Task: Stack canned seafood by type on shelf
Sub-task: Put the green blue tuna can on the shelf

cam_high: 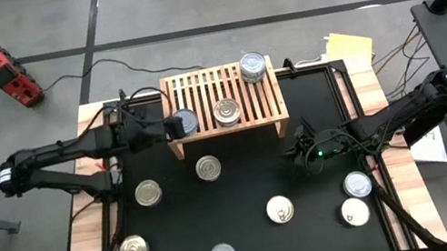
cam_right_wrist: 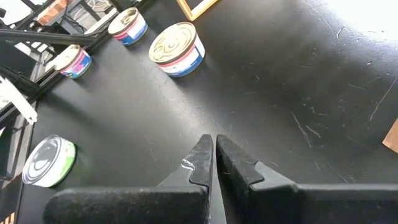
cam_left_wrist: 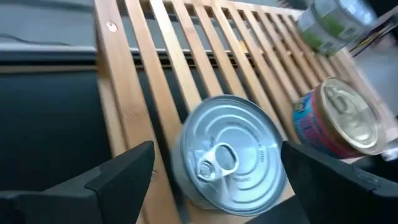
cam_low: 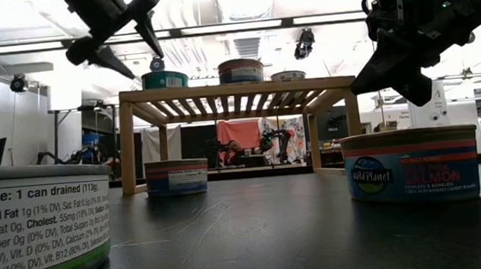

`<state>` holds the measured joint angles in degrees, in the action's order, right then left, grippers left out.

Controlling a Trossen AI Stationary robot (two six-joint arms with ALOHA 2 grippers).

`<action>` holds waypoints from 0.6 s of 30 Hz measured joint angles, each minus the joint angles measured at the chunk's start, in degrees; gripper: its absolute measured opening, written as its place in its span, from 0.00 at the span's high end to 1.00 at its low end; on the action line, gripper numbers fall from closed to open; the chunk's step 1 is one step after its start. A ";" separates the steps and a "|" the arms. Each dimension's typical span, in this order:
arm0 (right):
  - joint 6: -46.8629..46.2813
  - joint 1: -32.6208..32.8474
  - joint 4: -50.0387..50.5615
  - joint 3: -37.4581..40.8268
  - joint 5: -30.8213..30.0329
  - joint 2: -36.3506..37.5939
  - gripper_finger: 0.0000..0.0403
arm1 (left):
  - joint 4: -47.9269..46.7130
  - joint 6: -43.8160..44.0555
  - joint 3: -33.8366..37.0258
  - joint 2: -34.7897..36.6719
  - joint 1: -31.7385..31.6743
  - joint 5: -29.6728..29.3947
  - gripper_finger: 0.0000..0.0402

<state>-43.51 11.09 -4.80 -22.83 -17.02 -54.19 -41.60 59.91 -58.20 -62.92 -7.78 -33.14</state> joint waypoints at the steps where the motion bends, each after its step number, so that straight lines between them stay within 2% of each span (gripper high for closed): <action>1: 0.02 0.00 0.00 0.00 0.02 0.00 0.97 | -1.07 -1.24 -1.31 -0.64 0.01 -0.28 0.17; 6: -0.02 0.00 0.00 0.00 0.00 0.00 0.97 | -1.95 -10.39 -6.86 -2.19 0.34 1.69 0.19; 8: -0.02 0.00 0.00 0.00 0.02 0.00 0.97 | -1.90 -18.19 -8.72 -2.49 0.34 4.80 0.22; 11: -0.01 0.00 0.00 0.00 0.02 0.00 0.97 | -1.08 -32.87 -10.30 -2.57 0.55 12.69 0.28; 14: 0.01 0.00 -0.02 0.00 0.02 0.00 0.97 | -1.10 -43.86 -10.10 -2.56 1.11 18.00 0.40; 16: 0.02 0.00 0.00 0.00 0.02 0.00 0.97 | -1.32 -45.90 -9.07 -2.57 1.10 18.11 0.53; 18: 0.02 0.00 0.00 0.00 0.02 0.00 0.97 | -1.32 -45.88 -7.89 -2.55 0.99 16.09 0.70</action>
<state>-43.48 11.09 -4.80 -22.83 -16.99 -54.19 -42.92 14.03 -66.09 -65.47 -6.79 -17.05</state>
